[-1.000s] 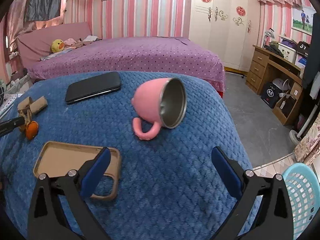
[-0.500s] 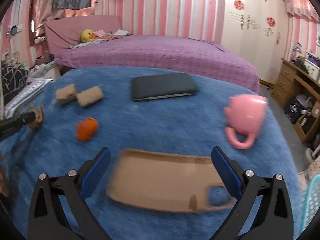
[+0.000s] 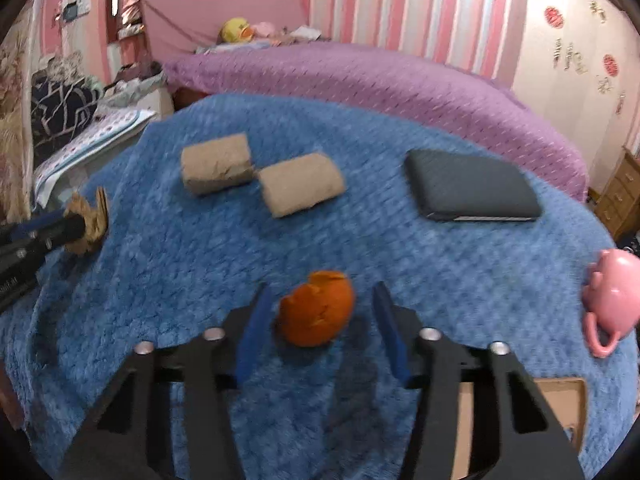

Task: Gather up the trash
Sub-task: 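Grasp another crumpled brown paper with the left tool while the right tool grasps an orange peel, then carry brown paper and orange peel toward the light-blue basket with both tools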

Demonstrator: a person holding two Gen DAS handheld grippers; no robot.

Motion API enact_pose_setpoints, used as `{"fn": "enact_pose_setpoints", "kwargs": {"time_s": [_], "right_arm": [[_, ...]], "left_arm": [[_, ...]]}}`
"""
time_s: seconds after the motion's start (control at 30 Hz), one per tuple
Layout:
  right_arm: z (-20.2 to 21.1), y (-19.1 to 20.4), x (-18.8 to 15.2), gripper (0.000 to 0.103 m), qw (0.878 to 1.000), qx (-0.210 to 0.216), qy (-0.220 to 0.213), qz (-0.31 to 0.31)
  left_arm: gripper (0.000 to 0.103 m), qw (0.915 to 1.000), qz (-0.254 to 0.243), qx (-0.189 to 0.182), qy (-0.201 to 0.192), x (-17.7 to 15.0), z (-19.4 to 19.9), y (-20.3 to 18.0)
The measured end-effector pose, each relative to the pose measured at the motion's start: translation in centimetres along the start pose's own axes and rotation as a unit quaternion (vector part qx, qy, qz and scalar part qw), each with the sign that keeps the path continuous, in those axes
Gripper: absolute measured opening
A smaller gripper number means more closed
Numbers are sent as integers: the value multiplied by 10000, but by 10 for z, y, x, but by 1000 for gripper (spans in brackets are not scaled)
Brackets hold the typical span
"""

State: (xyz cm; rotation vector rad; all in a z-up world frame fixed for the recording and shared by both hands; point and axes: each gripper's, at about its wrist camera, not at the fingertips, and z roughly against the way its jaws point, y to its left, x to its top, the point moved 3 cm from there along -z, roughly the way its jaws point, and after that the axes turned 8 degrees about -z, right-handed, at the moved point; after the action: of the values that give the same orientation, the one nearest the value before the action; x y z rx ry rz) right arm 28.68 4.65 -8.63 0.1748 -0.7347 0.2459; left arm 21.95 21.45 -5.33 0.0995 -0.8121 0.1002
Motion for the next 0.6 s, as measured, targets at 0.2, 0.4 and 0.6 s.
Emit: {"fn": "enact_pose_setpoints", "kwargs": {"time_s": [0.2,0.4,0.6], "right_arm": [[14,-5,0,22,9995,193,-249,-46],[59,-33,2,22,9979,-14,-641,-3],[106,-83,-7,22,9950,-284,-921,-253]], "left_arm": [[27,10000,5,-65,-70,2,6,-5],[27,9996,-10,-161,-240,7,19,-22],[27,9986,-151,-371,-346,9,34,-57]]}}
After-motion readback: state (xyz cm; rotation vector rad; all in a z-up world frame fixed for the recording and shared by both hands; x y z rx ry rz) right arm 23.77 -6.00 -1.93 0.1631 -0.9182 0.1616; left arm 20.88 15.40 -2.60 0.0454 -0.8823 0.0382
